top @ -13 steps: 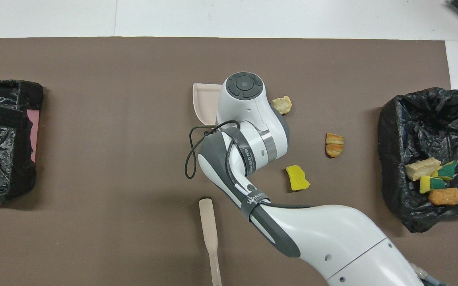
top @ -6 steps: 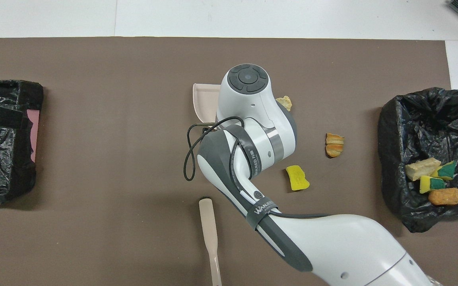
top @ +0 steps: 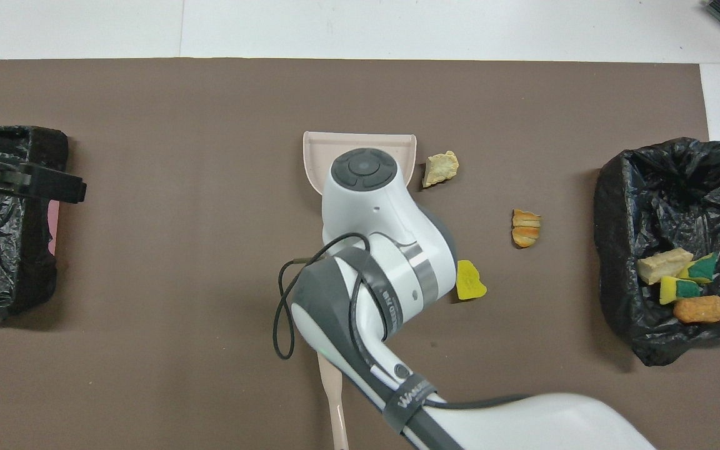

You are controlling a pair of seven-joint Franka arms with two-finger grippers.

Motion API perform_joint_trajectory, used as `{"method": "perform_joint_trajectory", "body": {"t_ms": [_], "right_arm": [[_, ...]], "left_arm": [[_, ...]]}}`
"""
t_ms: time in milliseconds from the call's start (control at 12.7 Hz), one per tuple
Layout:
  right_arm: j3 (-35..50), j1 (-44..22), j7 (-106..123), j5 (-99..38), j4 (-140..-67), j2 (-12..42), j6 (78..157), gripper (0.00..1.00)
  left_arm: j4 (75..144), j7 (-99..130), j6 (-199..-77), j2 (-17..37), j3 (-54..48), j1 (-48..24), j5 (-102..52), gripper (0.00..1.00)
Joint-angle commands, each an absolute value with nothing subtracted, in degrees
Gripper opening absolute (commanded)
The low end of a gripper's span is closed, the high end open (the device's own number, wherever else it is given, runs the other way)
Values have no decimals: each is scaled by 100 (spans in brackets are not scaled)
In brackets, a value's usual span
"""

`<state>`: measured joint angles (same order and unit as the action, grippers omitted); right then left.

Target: Sweep and dump trash in bin

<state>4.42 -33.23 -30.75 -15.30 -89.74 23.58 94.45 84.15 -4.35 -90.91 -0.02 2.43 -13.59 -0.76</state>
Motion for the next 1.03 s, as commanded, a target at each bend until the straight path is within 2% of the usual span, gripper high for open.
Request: {"method": "perform_joint_trajectory", "body": {"t_ms": [0, 237, 316, 395, 631, 710, 947], "right_arm": [[475, -3726, -3190, -1722, -10612, 1242, 10253, 100], [483, -4183, -3269, -1889, -11896, 556, 11054, 100], [492, -4349, -3270, -2116, -12161, 388, 11170, 100], [492, -4472, -3200, -2179, -12286, 300, 11171, 96], [492, -4799, -3287, -2188, -12524, 272, 11276, 83], [492, -4781, -3287, -2197, -12655, 290, 11572, 76], [492, -4790, -3366, -2224, -12876, 466, 12145, 66]], "left_arm": [[8824, -239, -9815, 60, 290, -1800, -44, 100], [8815, 368, -10369, 482, 281, -2266, -44, 100], [8815, 413, -10467, 623, 281, -2424, -44, 100], [8815, 474, -10590, 798, 290, -2582, -44, 100], [8807, 1280, -11011, 1273, 281, -3066, -44, 100], [8807, 1640, -11222, 1518, 290, -3311, -35, 100], [8842, 2503, -11899, 2152, 299, -3953, -18, 100]]}}
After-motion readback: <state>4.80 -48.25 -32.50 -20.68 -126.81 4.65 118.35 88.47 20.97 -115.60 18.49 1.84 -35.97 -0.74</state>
